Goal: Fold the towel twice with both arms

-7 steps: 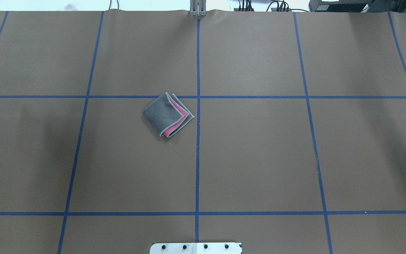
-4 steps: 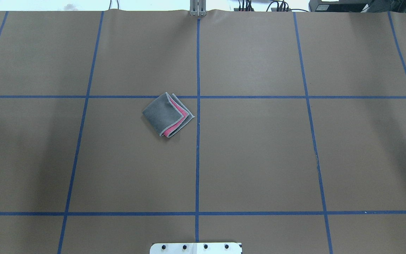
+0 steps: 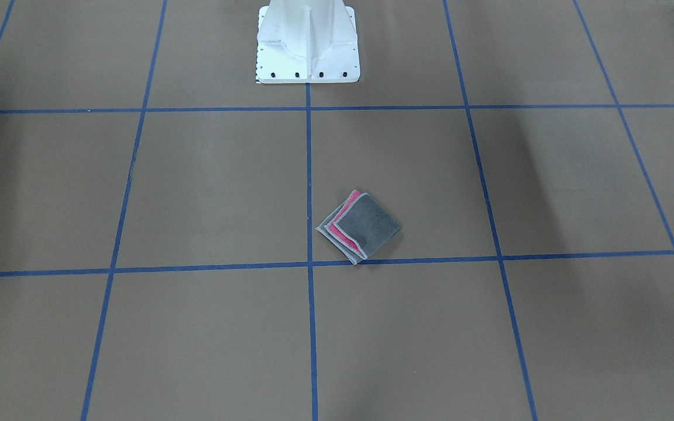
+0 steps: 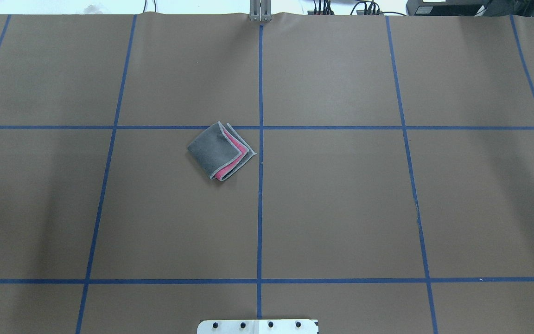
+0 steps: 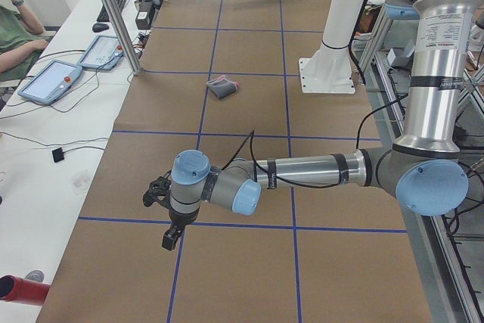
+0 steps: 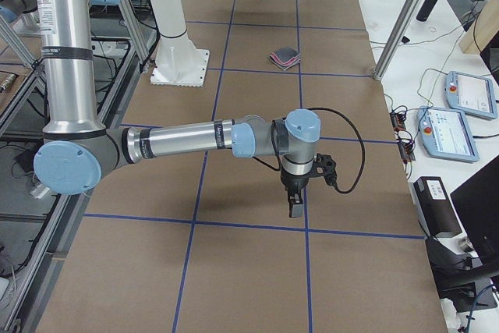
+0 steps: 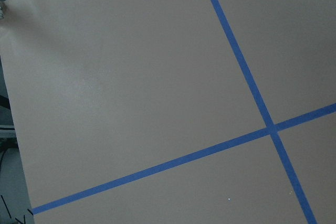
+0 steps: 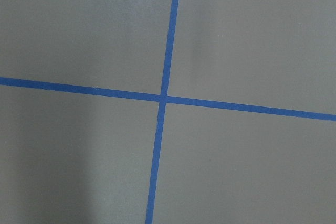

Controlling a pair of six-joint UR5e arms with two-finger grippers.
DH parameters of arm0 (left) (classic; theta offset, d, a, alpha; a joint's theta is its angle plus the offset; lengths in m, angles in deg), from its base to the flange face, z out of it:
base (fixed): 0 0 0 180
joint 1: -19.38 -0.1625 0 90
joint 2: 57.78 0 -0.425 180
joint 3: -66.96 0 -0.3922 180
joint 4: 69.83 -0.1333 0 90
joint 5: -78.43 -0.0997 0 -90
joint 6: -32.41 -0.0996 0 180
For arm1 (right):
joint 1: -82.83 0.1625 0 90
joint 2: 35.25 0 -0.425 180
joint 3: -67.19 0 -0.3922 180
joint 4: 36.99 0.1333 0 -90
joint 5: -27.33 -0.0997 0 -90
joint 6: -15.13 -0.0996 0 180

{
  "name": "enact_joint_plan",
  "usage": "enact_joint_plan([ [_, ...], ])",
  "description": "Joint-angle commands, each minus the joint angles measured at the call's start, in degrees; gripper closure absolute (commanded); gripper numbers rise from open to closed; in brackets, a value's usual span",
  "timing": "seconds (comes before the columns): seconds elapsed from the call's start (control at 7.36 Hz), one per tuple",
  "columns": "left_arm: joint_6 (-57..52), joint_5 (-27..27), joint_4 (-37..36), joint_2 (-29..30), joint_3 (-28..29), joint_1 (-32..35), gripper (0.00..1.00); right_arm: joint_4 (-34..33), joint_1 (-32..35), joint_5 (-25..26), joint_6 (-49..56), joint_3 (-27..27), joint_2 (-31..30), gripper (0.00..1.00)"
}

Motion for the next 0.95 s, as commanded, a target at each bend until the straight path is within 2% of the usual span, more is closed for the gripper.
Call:
enact_joint_plan([
  [0.0, 8.23, 3.84, -8.67, -3.39, -11.00, -2.47, 0.00, -0.23, 0.04, -2.90, -0.35, -0.17, -0.53, 0.01],
  [0.14, 8.25, 4.02, -18.40, -4.46, -18.13, -2.57, 0.00, -0.23, 0.04, -2.90, -0.35, -0.25, -0.70, 0.01],
  [0.27, 8.60, 4.28, -21.10, -7.78, -22.72, -2.57, 0.00, -0.23, 0.04, -2.99, -0.35, -0.08, -0.70, 0.01],
  [0.54, 8.69, 9.19, -20.25, -9.92, -22.86, -2.57, 0.00, -0.14, 0.04, -5.61, -0.44, 0.27, -0.79, 0.01],
  [0.82, 8.60, 9.30, -20.95, -9.75, -21.37, -2.48, 0.00, -0.05, 0.04, -5.71, -0.44, 0.18, -0.88, 0.01],
])
